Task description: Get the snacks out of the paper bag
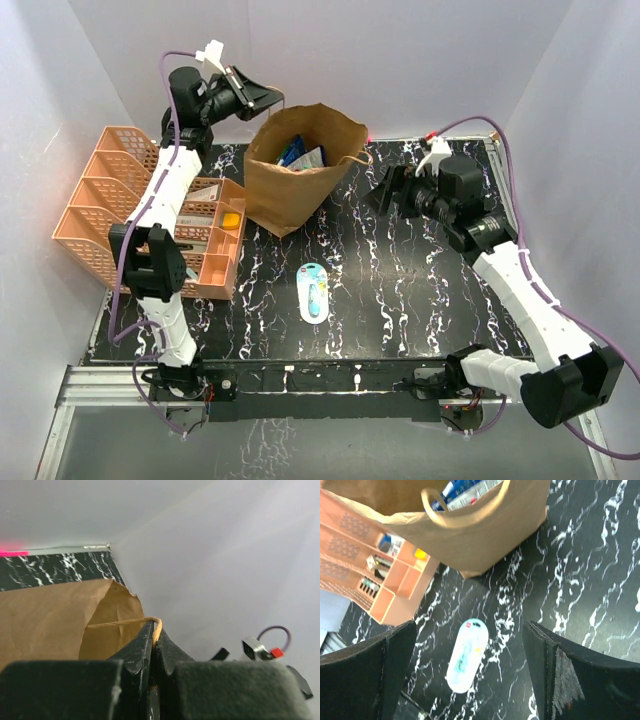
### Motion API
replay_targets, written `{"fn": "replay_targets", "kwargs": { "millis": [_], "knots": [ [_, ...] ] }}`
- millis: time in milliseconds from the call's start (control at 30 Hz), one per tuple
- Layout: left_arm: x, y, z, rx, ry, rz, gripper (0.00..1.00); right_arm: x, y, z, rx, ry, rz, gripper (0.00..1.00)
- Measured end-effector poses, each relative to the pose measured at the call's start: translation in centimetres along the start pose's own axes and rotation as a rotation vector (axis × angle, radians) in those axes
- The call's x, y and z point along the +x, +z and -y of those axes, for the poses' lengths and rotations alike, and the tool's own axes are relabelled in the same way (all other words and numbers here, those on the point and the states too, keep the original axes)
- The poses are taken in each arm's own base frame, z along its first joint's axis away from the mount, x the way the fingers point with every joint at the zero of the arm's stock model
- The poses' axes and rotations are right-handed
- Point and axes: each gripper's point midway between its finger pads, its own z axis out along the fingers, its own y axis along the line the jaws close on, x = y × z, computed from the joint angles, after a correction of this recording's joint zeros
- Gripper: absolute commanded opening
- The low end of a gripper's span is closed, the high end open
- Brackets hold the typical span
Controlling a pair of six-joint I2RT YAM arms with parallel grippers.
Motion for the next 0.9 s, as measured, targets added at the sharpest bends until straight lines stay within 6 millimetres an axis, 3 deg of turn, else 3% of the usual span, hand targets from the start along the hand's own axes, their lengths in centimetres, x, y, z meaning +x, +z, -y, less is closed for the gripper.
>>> {"fn": "replay_targets", "kwargs": {
  "millis": [167,267,467,600,800,900],
  "knots": [
    [3.9,0.2,4.5,0.063,0.072,-0.08,0.0,3.8,-0.9,1.1,0.015,0.019,-0.067,0.88],
    [6.1,0.2,6.1,0.085,0.089,-0.117,0.0,4.6,-1.4,1.5,0.033,0.023,-0.078,0.88],
    [9.8,0.1,6.9,0.098,0.079,-0.177,0.0,2.8,-4.2,0.8,0.041,-0.005,0.026,0.89],
    [11.9,0.5,6.9,0.102,0.073,-0.213,0.0,1.9,-6.1,0.4,0.039,-0.048,0.09,0.83],
    [16.4,0.6,7.9,0.104,0.058,-0.277,0.0,2.0,-5.4,1.4,0.071,-0.111,0.071,0.82],
    [17.7,0.3,9.0,0.112,0.064,-0.281,0.0,1.5,-4.6,1.5,0.075,-0.136,0.053,0.8]
  ]
}}
